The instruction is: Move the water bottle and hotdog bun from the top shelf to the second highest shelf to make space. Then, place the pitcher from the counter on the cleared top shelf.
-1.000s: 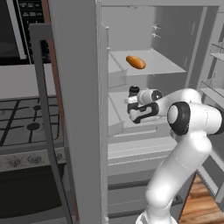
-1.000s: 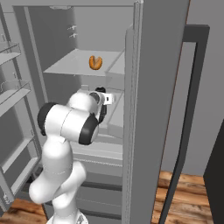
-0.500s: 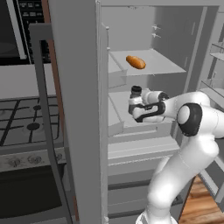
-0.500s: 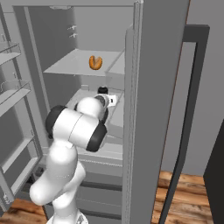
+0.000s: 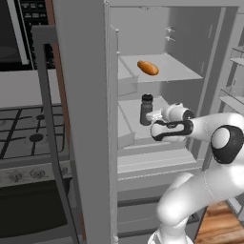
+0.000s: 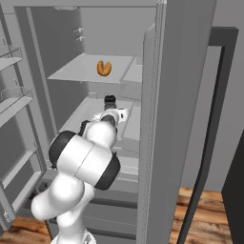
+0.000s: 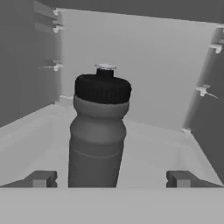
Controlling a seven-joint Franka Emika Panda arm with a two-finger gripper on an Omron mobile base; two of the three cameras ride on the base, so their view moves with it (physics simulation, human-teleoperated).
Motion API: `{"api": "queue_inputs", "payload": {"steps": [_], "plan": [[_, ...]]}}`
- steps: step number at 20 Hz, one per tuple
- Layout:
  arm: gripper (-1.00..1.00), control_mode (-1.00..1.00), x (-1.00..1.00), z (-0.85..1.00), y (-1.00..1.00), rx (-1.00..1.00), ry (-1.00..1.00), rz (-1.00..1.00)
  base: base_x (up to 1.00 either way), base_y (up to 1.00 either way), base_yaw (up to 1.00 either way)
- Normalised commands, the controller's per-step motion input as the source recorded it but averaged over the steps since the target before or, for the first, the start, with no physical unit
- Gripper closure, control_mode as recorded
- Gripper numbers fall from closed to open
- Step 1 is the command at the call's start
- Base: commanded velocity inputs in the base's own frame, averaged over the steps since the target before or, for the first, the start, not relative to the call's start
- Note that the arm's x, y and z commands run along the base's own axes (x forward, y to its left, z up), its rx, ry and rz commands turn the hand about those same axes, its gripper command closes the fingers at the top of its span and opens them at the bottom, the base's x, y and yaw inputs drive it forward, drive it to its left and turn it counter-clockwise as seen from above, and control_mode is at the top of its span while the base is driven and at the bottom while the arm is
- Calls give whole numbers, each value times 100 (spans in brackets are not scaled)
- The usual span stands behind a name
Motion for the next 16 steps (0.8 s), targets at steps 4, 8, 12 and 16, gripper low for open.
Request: {"api": "queue_inputs", "payload": {"steps": [4, 8, 12, 16], "plan": [[-100, -100, -49, 61, 37, -11, 8, 0, 0, 0, 0], [-100, -100, -42, 85, 43, -13, 12, 0, 0, 0, 0], [-100, -100, -44, 92, 41, -15, 20, 0, 0, 0, 0], [-100, -100, -51, 65, 17, -14, 30, 0, 0, 0, 0]]}}
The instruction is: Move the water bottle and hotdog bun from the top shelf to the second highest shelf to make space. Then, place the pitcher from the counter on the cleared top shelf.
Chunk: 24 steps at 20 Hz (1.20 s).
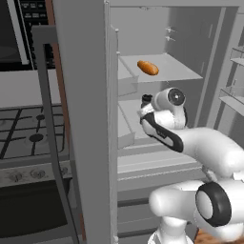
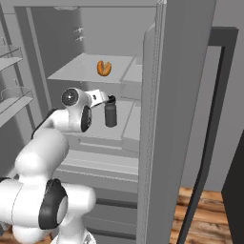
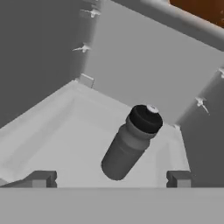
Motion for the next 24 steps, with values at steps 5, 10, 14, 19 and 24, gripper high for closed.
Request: {"api": "queue_inputs", "payload": {"steps": [5, 10, 14, 19, 24], "plan": [[-100, -100, -63, 28, 1, -11, 17, 0, 0, 0, 0], [-100, -100, -86, 1, 0, -1, -4, 0, 0, 0, 0], [-100, -100, -70, 18, 0, 7, -13, 0, 0, 0, 0], [-100, -100, -32, 43, 0, 12, -16, -3, 0, 0, 0], [-100, -100, -1, 86, -1, 9, -4, -7, 0, 0, 0]]}}
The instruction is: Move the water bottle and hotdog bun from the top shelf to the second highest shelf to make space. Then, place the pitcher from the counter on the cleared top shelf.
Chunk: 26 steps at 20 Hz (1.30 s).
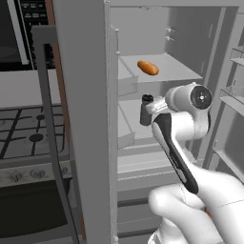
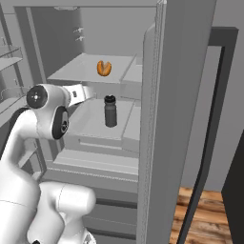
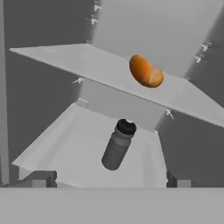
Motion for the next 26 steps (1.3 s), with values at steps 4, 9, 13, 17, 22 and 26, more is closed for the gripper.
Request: {"api": "queue_inputs", "payload": {"steps": [4, 9, 13, 17, 22, 26], "plan": [[-100, -100, 0, 100, -14, 6, 1, -6, 0, 0, 0], [-100, -100, 0, 74, -25, 7, 2, -1, 0, 0, 0], [-100, -100, 10, 22, -21, 9, 0, 0, 0, 0, 0], [-100, -100, 31, -1, -2, 6, 0, 1, 0, 0, 0], [-100, -100, 42, -22, 0, 3, 0, 0, 0, 0, 0], [-100, -100, 55, -27, 0, 1, 4, 0, 0, 0, 0]]}}
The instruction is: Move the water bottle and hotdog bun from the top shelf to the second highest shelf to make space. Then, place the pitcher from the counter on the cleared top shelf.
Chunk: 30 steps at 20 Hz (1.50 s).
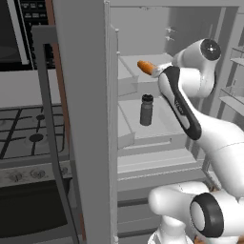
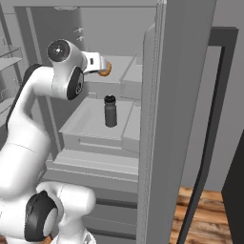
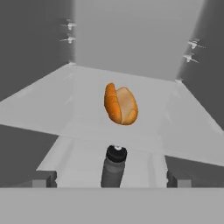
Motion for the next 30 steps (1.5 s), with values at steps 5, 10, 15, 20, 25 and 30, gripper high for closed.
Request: {"api": "queue_inputs", "payload": {"steps": [5, 10, 15, 20, 25, 30], "plan": [[-100, -100, 58, -16, 0, 0, 4, 0, 0, 0, 0], [-100, -100, 56, -2, 0, 0, 3, 0, 0, 0, 0], [-100, -100, 55, -5, 0, 0, 4, 0, 0, 0, 0], [-100, -100, 49, -18, 0, 0, 5, 0, 0, 0, 0], [-100, -100, 43, -23, 0, 0, 3, 0, 0, 0, 0], [-100, -100, 44, -21, 0, 0, 1, 0, 0, 0, 0]]}}
